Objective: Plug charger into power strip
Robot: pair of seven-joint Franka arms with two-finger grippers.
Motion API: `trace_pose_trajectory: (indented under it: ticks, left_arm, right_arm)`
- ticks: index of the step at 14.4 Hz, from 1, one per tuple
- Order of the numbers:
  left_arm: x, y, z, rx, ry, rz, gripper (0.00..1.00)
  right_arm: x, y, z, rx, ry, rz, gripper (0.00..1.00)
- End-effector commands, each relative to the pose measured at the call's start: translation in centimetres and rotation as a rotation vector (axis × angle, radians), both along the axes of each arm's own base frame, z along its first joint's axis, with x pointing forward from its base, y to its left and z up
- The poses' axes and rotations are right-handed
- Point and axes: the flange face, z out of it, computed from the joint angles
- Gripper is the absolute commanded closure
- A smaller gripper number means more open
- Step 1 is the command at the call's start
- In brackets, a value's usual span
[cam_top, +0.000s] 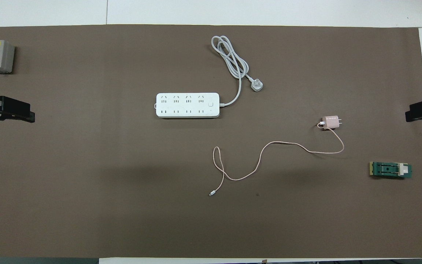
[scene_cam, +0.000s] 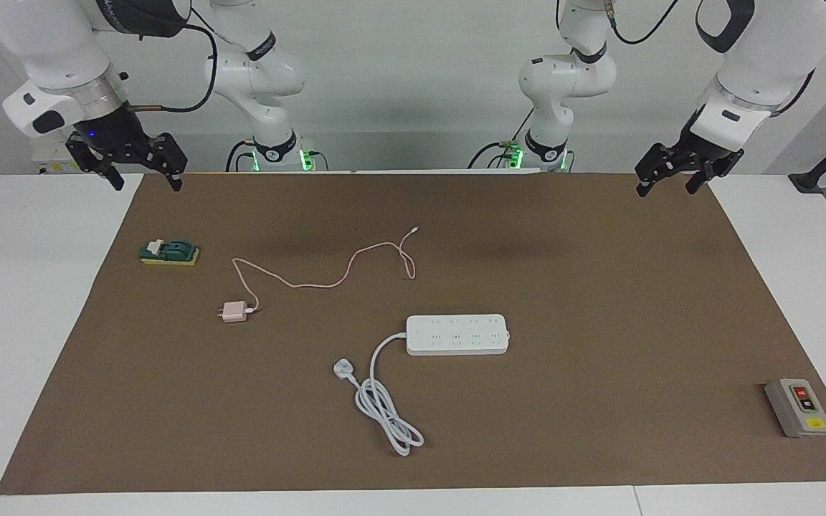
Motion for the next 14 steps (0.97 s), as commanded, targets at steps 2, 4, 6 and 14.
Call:
trace_pose_trajectory:
  ticks: [2, 4, 6, 14]
  left_arm:
    - [0.0, 0.2, 0.0, -0.013, -0.003, 0.003, 0.00]
    - [0.0, 0.2, 0.0, -0.013, -0.003, 0.003, 0.00]
    - [0.0, 0.2, 0.0, -0.013, -0.003, 0.003, 0.00]
    - [0.0, 0.2, 0.0, -0.014, -0.003, 0.003, 0.00]
  right_arm:
    - [-0.1, -0.5, 0.0, 0.000, 0.004, 0.013, 0.00]
    - [0.0, -0.4, 0.1, -0.001, 0.001, 0.016, 0.00]
    - [0.0, -0.2, 0.1, -0.015, 0.000, 0.013, 0.00]
    - [0.2, -1.9, -1.6, -0.019, -0.005, -0.192, 0.00]
